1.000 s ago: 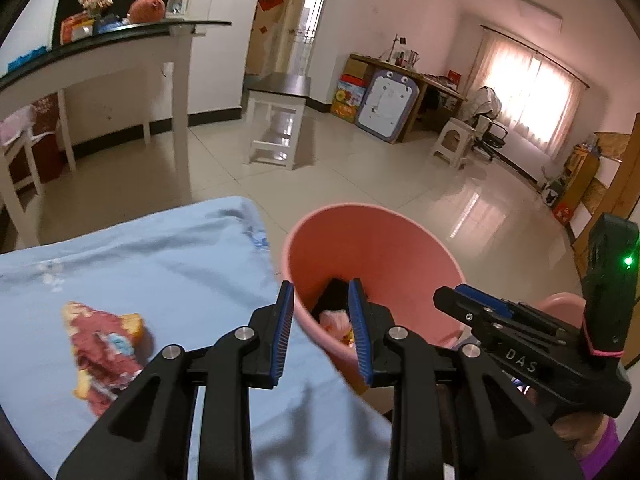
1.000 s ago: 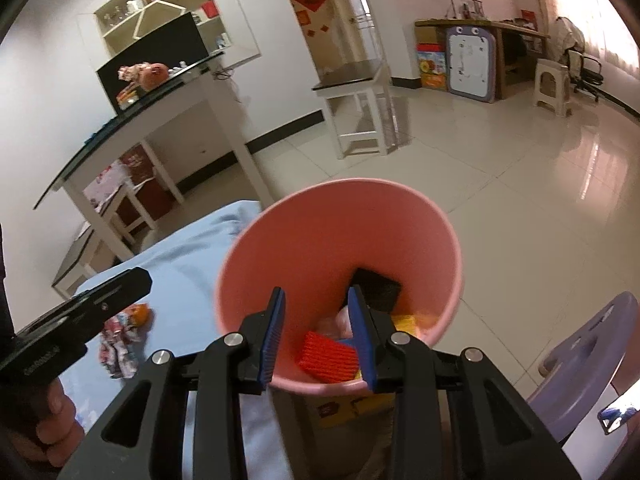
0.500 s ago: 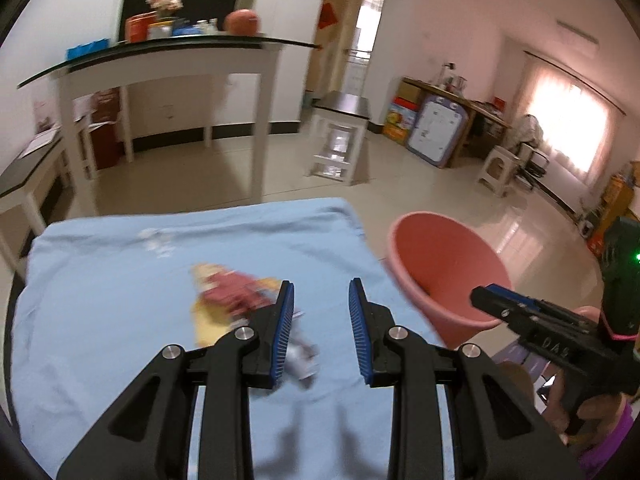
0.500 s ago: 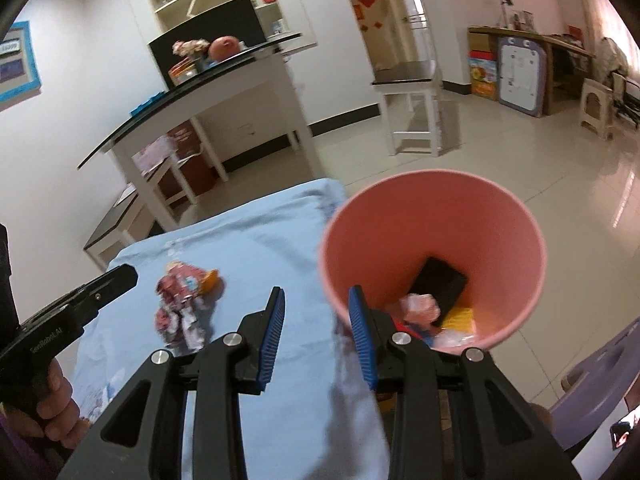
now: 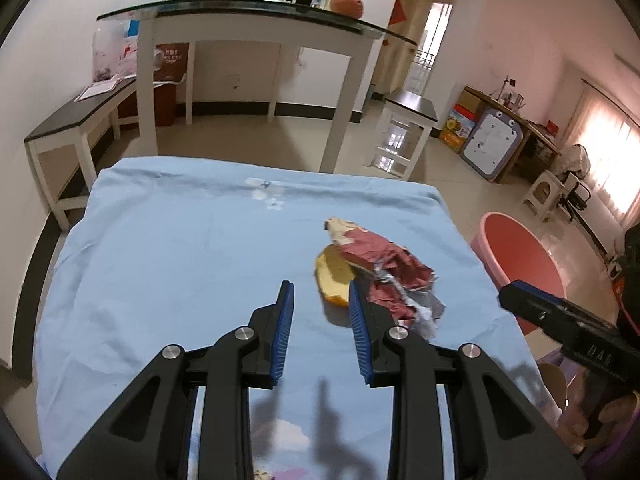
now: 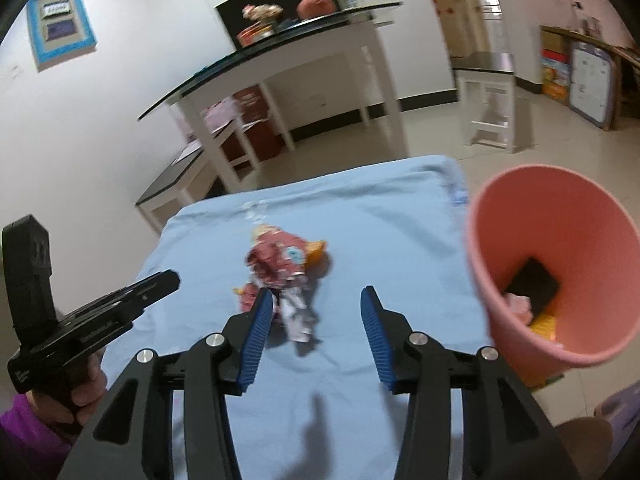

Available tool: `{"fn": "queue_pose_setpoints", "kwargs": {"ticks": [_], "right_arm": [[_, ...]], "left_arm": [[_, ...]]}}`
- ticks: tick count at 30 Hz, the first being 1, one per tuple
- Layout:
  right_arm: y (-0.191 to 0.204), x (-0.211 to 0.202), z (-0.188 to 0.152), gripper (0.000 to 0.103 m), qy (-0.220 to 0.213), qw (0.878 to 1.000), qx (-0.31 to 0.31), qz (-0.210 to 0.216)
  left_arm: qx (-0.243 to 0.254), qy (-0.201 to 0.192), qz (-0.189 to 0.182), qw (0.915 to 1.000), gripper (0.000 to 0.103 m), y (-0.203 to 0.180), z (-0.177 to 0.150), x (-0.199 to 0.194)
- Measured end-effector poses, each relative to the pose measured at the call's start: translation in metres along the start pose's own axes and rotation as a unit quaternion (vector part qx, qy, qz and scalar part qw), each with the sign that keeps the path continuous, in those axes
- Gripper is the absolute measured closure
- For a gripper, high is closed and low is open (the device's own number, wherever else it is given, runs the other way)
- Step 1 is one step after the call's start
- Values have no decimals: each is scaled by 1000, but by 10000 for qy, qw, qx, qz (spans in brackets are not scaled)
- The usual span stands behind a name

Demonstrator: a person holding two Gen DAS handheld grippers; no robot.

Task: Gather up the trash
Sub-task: 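Move both open tools back over the wrapper and paper on the table, then grasp the crumpled red-and-white paper with the right tool while the left tool grasps the red printed wrapper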

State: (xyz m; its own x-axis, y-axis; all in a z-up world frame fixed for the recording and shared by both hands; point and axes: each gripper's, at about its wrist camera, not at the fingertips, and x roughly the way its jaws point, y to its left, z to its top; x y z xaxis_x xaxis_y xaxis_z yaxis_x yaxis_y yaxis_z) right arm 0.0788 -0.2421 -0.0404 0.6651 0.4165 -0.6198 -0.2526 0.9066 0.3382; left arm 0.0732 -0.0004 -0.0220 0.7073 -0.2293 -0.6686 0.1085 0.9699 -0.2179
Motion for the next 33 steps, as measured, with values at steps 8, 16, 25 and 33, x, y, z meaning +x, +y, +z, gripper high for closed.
{"fn": "queue_pose_setpoints", "kwargs": {"ticks": [8,16,25,33], "right_arm": [[18,48,8,49,359,9992,-89,121],[14,82,5,63,828,9959,196,297],[13,71,-3,95,819,9952,213,486],[-8,24,-10,95,654,9971,401,-9]], "left_arm": [[-170,64,-21,9998,75,18,-3,8],[-284,148,-13,9995,75,23,-4,15],[-212,188,-48,9996,75,21,-7,20],[-168,382,-212,9989,75,7,-5,27]]}}
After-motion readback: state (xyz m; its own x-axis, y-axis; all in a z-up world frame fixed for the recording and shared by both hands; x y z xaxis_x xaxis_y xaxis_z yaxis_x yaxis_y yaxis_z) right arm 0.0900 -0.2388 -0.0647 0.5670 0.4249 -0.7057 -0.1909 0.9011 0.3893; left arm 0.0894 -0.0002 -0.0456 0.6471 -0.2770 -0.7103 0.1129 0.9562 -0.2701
